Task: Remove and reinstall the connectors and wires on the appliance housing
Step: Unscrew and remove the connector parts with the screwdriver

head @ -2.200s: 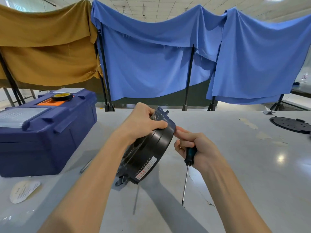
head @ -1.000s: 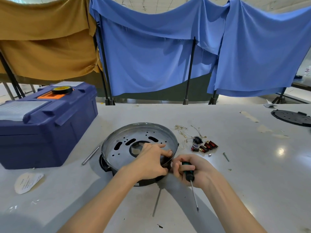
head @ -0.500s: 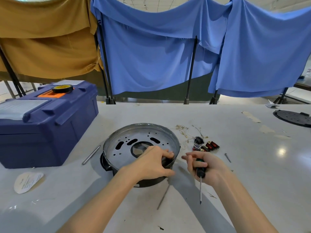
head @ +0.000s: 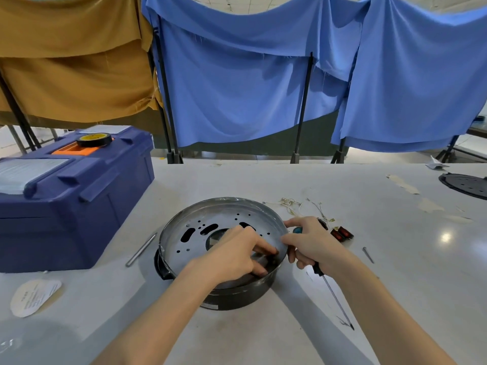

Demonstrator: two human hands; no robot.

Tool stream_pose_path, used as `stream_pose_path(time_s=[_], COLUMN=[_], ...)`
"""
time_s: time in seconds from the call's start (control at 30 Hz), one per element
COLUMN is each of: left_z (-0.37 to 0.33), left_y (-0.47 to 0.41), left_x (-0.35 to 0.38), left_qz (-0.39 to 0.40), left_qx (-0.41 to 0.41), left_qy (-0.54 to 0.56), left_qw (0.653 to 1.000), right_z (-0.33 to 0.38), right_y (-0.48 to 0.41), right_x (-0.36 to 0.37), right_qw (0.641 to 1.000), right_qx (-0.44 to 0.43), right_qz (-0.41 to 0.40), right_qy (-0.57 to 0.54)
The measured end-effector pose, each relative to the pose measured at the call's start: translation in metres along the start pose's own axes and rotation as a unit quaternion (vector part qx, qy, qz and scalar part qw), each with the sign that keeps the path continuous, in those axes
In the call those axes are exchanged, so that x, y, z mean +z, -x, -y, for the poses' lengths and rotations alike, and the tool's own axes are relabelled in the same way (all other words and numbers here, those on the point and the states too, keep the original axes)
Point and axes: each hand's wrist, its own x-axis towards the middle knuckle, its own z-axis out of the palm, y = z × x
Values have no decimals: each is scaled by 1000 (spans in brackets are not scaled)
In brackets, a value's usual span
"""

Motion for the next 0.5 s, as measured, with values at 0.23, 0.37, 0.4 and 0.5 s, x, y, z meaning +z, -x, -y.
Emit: stream_pose_path(time_s=[0.23,0.37,0.4,0.5], left_z=[-2,2,3,7], left_y=[-1,2,2,3], left_x=[-2,1,2,4], left_qz=[-19,5,14,14], left_qx=[43,68,80,85], left_qy=[-40,-94,-109,-91], left_qw=[998,993,991,992], right_z=[-2,10,16,37], right_y=[2,-2,-3,-2], right_x=[-4,-20,-25,-38], right_qw=[999,997,990,934], right_qx=[14,-27,-47,-118], right_qz=[39,-51,-95,-229], right_qy=[9,-50,-92,-248])
